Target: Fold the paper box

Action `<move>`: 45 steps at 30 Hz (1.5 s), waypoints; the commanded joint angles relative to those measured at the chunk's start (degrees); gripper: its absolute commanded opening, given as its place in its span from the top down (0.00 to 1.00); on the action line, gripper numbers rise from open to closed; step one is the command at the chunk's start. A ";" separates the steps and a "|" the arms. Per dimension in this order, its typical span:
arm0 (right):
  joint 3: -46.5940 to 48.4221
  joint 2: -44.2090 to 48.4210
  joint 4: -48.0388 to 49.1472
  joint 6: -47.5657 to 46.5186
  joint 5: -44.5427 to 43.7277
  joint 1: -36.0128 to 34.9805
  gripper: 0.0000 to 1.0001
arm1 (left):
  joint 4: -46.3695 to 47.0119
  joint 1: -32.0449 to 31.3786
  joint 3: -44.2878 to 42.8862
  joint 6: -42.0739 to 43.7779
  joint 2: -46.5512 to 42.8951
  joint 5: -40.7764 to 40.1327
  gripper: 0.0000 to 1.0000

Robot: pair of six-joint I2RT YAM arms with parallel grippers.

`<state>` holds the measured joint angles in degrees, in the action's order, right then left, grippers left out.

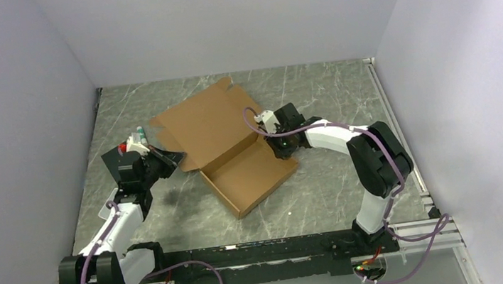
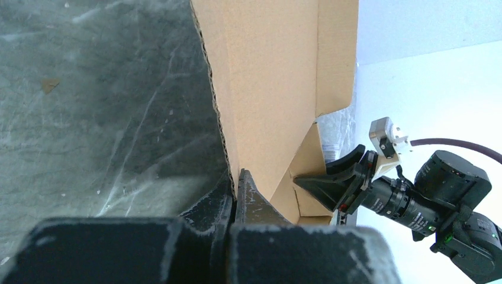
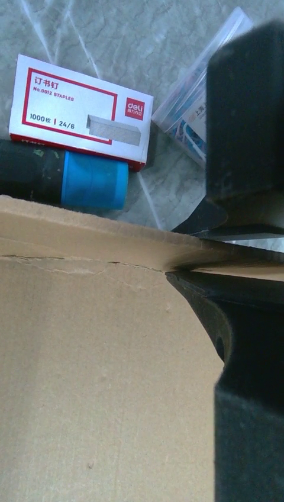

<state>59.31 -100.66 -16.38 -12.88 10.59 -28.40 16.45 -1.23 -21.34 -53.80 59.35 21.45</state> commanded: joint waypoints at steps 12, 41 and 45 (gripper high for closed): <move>2.95 -3.52 3.62 -2.15 -7.12 -1.89 0.90 | 1.21 -1.31 1.30 5.53 -5.87 2.57 1.00; 1.76 -0.94 4.10 -3.46 -6.25 -1.66 0.79 | -0.19 -2.10 1.35 8.88 -8.21 2.01 1.00; 1.77 -0.85 4.00 -3.55 -5.95 -1.55 0.76 | -0.10 -2.10 1.40 8.77 -8.11 1.93 1.00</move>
<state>60.82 -103.18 -13.26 -15.29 4.08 -30.41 14.96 -3.05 -19.18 -46.28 52.21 21.63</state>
